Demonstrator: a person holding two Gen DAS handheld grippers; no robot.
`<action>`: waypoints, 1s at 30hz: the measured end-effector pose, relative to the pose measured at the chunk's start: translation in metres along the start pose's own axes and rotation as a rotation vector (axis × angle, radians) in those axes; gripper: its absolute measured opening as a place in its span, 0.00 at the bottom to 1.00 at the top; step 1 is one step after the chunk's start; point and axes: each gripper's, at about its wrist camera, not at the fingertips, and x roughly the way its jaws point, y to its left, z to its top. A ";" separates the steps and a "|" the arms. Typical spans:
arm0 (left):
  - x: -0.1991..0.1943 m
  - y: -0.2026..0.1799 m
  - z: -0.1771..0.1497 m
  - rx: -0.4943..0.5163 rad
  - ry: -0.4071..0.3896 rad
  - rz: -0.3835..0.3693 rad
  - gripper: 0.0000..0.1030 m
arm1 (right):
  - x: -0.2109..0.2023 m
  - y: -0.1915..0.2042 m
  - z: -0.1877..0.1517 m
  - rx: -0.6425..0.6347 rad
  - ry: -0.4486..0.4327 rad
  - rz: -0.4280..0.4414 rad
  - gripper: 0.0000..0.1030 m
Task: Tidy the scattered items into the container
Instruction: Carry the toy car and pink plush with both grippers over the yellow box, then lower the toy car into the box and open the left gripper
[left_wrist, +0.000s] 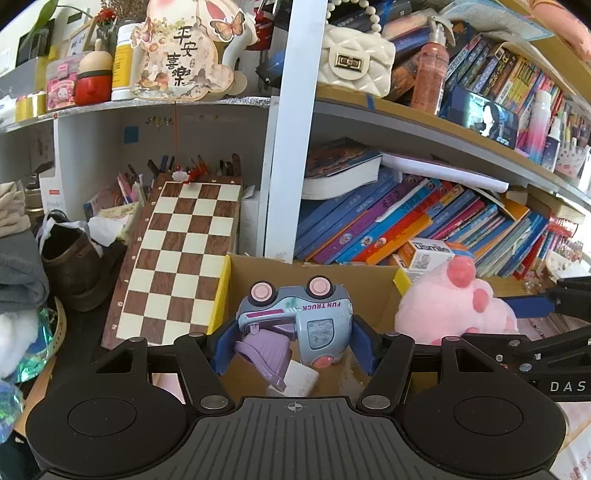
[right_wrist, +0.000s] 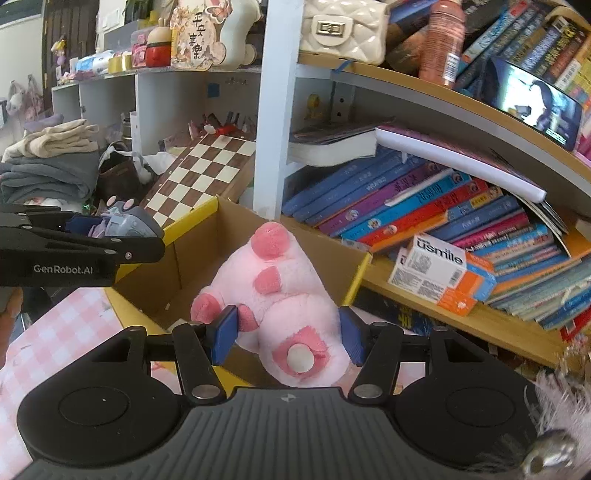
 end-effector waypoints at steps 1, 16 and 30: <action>0.003 0.000 0.001 0.006 0.000 0.002 0.61 | 0.004 0.001 0.003 -0.007 0.000 0.004 0.54; 0.068 -0.005 0.005 0.118 0.057 0.031 0.60 | 0.073 0.001 0.032 -0.088 0.029 0.045 0.54; 0.104 0.005 0.005 0.174 0.105 0.085 0.61 | 0.134 -0.010 0.035 -0.090 0.107 0.061 0.54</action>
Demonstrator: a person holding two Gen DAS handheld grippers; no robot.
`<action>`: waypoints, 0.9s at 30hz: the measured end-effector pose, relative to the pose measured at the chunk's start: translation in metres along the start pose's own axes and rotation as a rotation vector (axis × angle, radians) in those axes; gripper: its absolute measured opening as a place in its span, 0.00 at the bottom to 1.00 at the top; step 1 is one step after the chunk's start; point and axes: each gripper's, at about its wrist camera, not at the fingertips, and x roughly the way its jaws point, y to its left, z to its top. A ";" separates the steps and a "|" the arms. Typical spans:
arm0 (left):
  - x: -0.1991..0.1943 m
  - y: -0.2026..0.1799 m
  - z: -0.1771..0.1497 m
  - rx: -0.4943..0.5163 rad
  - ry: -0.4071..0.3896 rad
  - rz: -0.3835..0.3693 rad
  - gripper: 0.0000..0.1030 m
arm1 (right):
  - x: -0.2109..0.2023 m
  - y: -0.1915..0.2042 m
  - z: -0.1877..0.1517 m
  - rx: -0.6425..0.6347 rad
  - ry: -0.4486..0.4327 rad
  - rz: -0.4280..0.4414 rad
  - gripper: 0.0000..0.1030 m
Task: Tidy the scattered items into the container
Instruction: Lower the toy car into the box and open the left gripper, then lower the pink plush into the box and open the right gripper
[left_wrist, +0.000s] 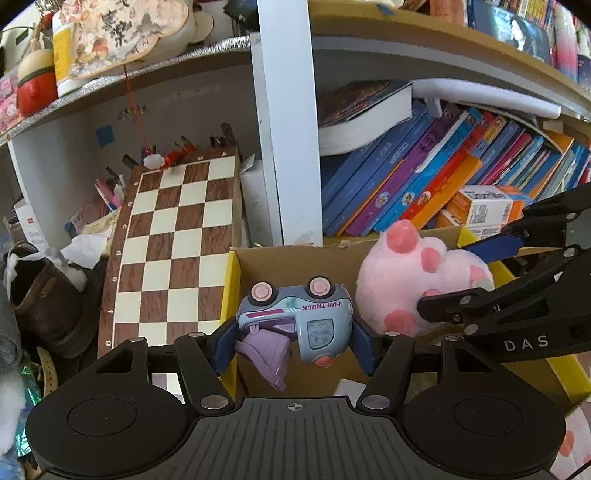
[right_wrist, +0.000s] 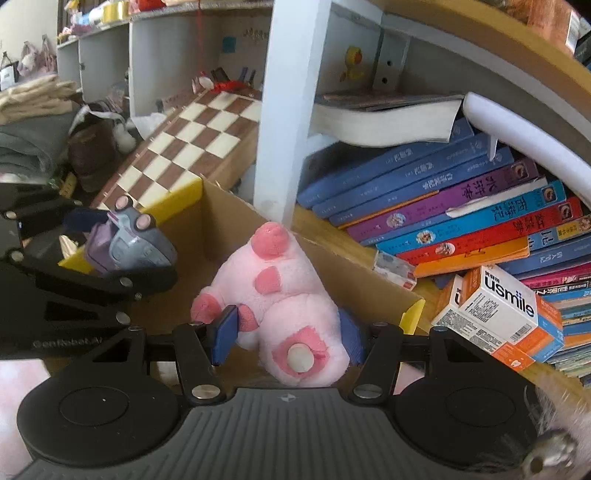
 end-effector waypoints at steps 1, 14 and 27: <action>0.003 0.000 0.000 0.001 0.007 -0.002 0.61 | 0.003 -0.001 -0.001 0.001 0.006 0.001 0.54; 0.023 -0.006 -0.002 0.039 0.068 -0.005 0.61 | 0.024 -0.008 -0.003 0.001 0.035 0.017 0.54; 0.028 -0.008 0.001 0.034 0.071 -0.021 0.64 | 0.036 -0.011 -0.004 0.009 0.061 0.032 0.54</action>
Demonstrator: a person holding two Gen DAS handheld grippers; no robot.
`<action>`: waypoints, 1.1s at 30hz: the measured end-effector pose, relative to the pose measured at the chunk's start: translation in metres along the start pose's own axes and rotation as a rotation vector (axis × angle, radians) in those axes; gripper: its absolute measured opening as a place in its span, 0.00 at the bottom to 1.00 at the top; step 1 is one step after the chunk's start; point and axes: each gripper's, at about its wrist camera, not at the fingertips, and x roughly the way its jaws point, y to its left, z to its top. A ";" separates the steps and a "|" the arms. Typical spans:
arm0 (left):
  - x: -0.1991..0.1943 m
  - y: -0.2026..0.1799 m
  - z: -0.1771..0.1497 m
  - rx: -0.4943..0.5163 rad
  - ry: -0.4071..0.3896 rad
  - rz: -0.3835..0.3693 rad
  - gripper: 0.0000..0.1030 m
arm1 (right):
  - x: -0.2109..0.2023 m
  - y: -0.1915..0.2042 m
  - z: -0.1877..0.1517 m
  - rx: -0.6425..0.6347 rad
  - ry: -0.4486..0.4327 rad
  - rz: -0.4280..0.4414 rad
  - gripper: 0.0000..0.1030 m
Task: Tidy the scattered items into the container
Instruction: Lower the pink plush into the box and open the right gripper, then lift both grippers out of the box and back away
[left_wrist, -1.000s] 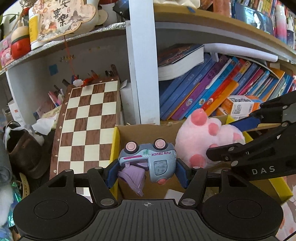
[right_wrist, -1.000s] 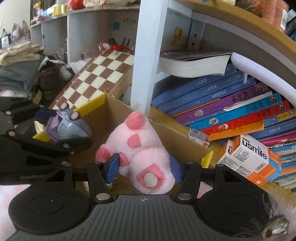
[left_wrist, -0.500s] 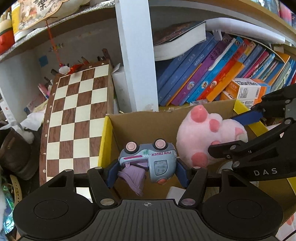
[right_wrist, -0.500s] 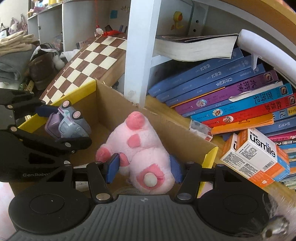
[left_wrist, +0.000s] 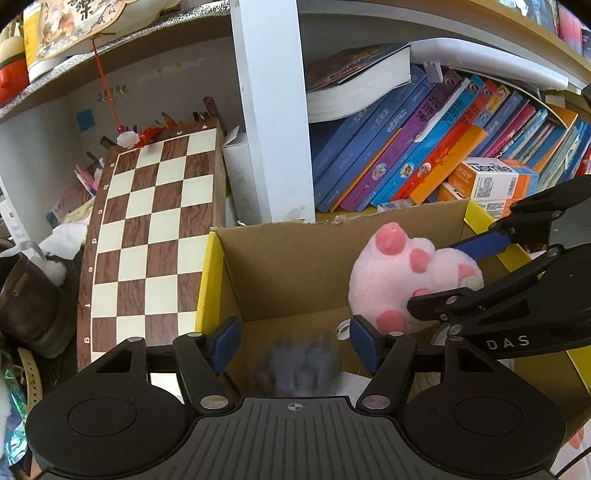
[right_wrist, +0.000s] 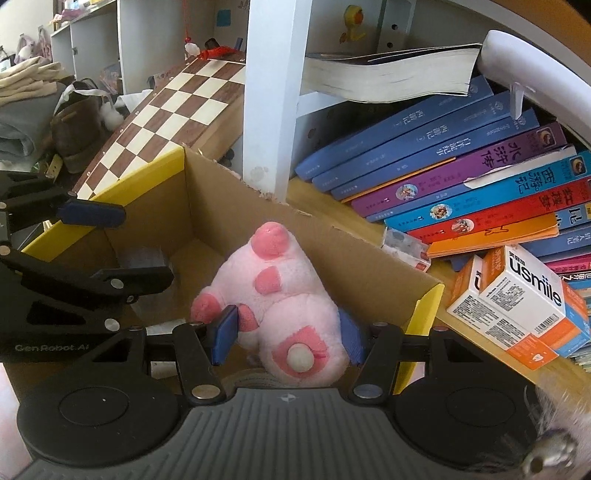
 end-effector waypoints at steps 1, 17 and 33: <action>0.000 0.000 0.000 -0.002 -0.001 -0.001 0.64 | 0.001 0.000 0.001 -0.001 0.001 0.001 0.54; -0.025 0.009 -0.007 -0.071 -0.041 -0.008 0.67 | 0.027 0.006 0.021 0.014 0.056 0.097 0.54; -0.072 0.014 -0.013 -0.097 -0.085 0.031 0.69 | -0.006 0.005 0.018 0.041 -0.005 0.109 0.58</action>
